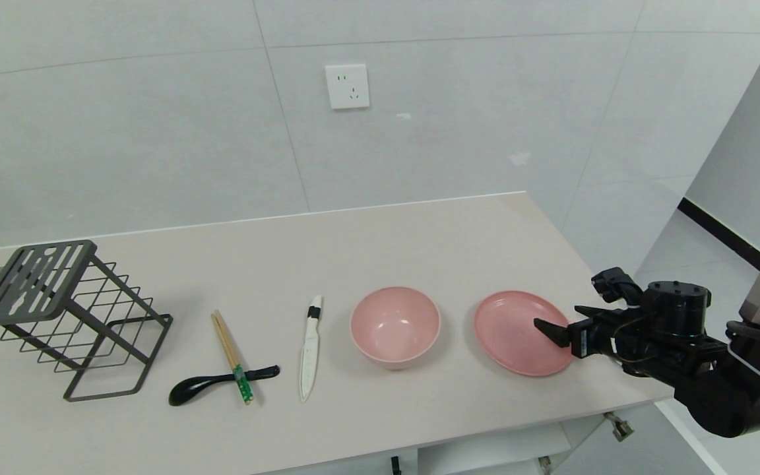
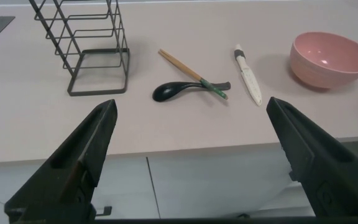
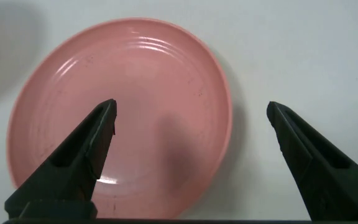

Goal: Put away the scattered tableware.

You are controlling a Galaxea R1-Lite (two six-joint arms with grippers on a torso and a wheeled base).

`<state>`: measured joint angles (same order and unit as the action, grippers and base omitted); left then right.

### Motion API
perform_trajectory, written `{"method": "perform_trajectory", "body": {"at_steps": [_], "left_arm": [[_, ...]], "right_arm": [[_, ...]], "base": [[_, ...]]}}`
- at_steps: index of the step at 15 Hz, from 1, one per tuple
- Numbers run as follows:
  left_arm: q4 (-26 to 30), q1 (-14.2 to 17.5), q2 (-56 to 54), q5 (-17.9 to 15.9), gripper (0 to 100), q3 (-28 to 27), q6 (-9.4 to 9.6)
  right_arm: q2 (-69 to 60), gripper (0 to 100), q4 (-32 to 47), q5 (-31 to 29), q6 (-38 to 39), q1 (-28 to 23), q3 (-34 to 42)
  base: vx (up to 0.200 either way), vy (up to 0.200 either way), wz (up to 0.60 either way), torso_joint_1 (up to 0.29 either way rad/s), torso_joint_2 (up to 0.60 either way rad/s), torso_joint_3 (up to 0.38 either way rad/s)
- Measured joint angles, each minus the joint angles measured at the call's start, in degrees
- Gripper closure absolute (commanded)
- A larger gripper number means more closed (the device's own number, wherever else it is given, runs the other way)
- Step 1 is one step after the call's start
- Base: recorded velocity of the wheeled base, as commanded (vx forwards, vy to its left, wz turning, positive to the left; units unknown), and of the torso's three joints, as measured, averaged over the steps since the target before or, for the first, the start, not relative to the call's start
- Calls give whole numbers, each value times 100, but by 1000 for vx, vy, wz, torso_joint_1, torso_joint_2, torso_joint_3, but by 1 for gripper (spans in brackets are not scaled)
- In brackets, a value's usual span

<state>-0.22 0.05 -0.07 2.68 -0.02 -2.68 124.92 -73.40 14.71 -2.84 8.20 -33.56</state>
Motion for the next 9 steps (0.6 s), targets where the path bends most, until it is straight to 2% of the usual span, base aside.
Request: {"method": "perform_trajectory", "body": {"at_steps": [9], "left_arm": [[-2, 2, 0, 2, 0, 2, -2]], "right_arm": [[185, 0, -12, 4, -5, 393, 349]], "base": [[0, 0, 0, 0, 0, 0]]}}
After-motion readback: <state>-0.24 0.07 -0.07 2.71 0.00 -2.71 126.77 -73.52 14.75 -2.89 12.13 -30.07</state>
